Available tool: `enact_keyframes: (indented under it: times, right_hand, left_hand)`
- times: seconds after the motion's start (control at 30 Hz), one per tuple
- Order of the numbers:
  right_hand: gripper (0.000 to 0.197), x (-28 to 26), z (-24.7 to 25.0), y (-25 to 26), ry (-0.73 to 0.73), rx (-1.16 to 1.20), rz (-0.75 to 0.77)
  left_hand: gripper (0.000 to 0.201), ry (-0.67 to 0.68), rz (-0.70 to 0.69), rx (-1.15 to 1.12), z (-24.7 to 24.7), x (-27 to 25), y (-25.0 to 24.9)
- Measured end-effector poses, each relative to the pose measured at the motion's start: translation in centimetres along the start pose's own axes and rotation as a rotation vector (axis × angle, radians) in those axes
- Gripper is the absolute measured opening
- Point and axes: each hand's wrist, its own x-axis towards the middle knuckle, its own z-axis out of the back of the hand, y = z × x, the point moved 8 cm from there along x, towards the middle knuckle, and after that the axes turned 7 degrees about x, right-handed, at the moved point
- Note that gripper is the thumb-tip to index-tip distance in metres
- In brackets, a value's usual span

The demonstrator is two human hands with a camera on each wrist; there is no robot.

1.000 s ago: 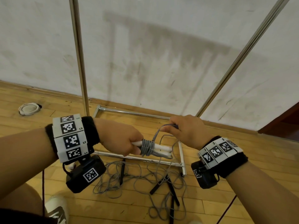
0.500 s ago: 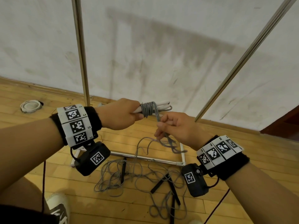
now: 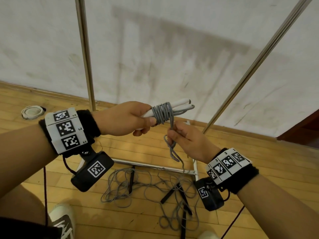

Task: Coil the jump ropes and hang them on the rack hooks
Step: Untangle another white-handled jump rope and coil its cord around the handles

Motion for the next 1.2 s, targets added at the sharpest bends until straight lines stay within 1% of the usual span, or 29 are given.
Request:
enact_keyframes:
  times: [0.13, 0.27, 0.37, 0.47, 0.57, 0.7, 0.8, 0.93, 1.0, 1.07, 1.13, 1.2]
  right_hand:
    - [0.006, -0.7, 0.6, 0.5, -0.071, -0.175, 0.055]
    - [0.013, -1.5, 1.1, 1.2, -0.129, -0.291, 0.118]
    - [0.012, -1.8, 1.4, 1.8, -0.195, -0.434, 0.183]
    - [0.014, -1.9, 1.4, 2.0, -0.189, -0.388, 0.197]
    - [0.011, -2.1, 1.7, 1.9, -0.229, -0.339, 0.196]
    - [0.013, -2.2, 2.0, 0.9, -0.269, -0.232, 0.109]
    - [0.007, -2.0, 1.9, 0.8, -0.267, -0.246, 0.114]
    - [0.014, -2.0, 1.9, 1.1, -0.298, -0.385, 0.178]
    - [0.017, -1.8, 1.6, 2.0, -0.271, -0.475, 0.266]
    - [0.018, -1.7, 0.8, 2.6, -0.206, -0.545, 0.343]
    - [0.019, -1.4, 0.2, 2.3, -0.162, -0.559, 0.308]
    - [0.024, -1.1, 0.2, 1.2, -0.153, -0.495, 0.185]
  left_hand:
    - [0.023, -0.044, 0.051, -0.014, 0.7, 0.1, 0.7]
    - [0.024, -0.087, 0.114, 0.016, 1.2, 0.2, 1.6]
    - [0.023, -0.088, 0.164, 0.037, 1.1, 0.4, 2.2]
    - [0.021, -0.107, 0.211, 0.012, 1.3, 0.6, 2.8]
    - [0.02, -0.126, 0.227, -0.008, 1.5, 0.7, 3.1]
    - [0.02, -0.12, 0.221, -0.052, 1.4, 0.8, 3.2]
    - [0.02, -0.106, 0.216, -0.082, 1.5, 0.8, 3.3]
    - [0.02, -0.102, 0.238, -0.091, 2.0, 0.8, 3.9]
    - [0.02, -0.104, 0.258, -0.088, 2.1, 0.9, 4.1]
    - [0.019, -0.109, 0.263, -0.088, 2.1, 1.0, 4.1]
    - [0.02, -0.118, 0.251, -0.093, 2.2, 1.1, 3.8]
    - [0.021, -0.131, 0.233, -0.105, 2.5, 1.1, 3.5]
